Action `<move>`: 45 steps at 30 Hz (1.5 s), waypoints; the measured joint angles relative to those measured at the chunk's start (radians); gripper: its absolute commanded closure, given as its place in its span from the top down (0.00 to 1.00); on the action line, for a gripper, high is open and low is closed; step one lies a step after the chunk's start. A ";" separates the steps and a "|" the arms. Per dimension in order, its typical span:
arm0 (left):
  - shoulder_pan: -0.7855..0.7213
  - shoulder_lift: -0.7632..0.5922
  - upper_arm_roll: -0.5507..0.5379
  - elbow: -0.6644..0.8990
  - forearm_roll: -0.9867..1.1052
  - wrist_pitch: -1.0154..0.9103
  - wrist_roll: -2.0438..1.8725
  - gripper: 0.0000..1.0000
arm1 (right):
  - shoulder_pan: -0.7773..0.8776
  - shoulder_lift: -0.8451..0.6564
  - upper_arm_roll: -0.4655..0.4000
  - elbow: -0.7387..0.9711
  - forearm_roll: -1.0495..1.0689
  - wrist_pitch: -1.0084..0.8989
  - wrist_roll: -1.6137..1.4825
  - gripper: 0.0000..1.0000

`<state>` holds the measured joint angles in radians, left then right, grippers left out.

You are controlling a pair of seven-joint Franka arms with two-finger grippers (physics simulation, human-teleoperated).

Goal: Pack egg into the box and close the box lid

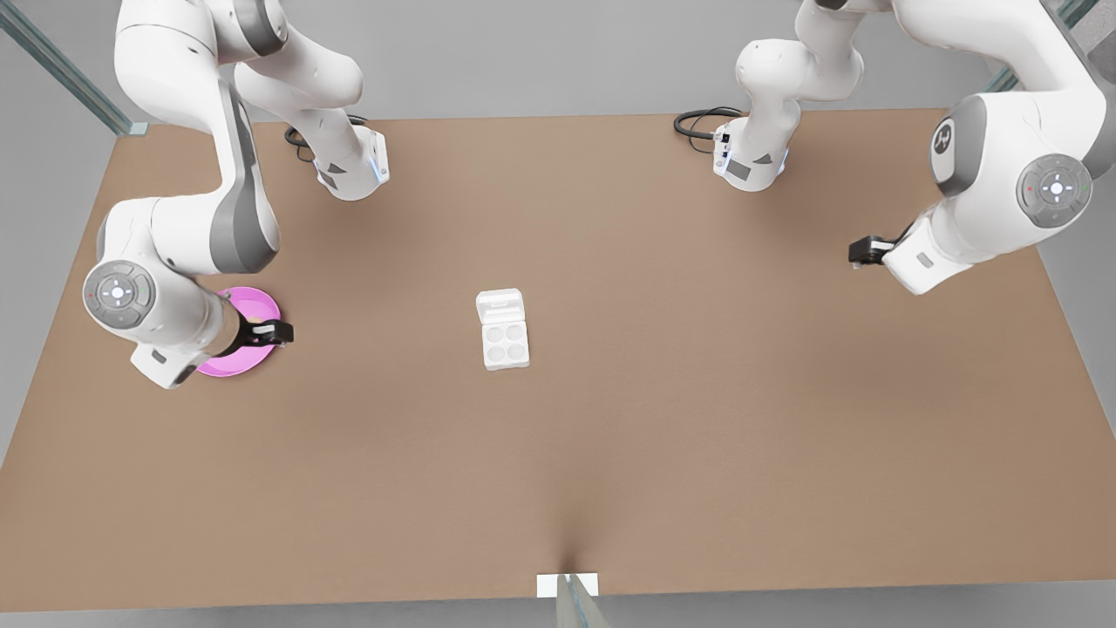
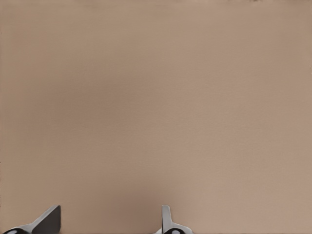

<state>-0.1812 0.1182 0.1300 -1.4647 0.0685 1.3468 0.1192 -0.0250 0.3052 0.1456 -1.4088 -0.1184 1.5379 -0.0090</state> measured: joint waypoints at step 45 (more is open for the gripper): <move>0.002 0.031 0.001 -0.004 0.006 0.119 0.063 1.00 | -0.474 -0.093 0.035 -0.951 0.024 1.023 -0.322 1.00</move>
<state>-0.1794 0.1492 0.1308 -1.4687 0.0747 1.4657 0.1826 -0.4987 0.2122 0.1810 -2.3596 -0.0943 2.5608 -0.3315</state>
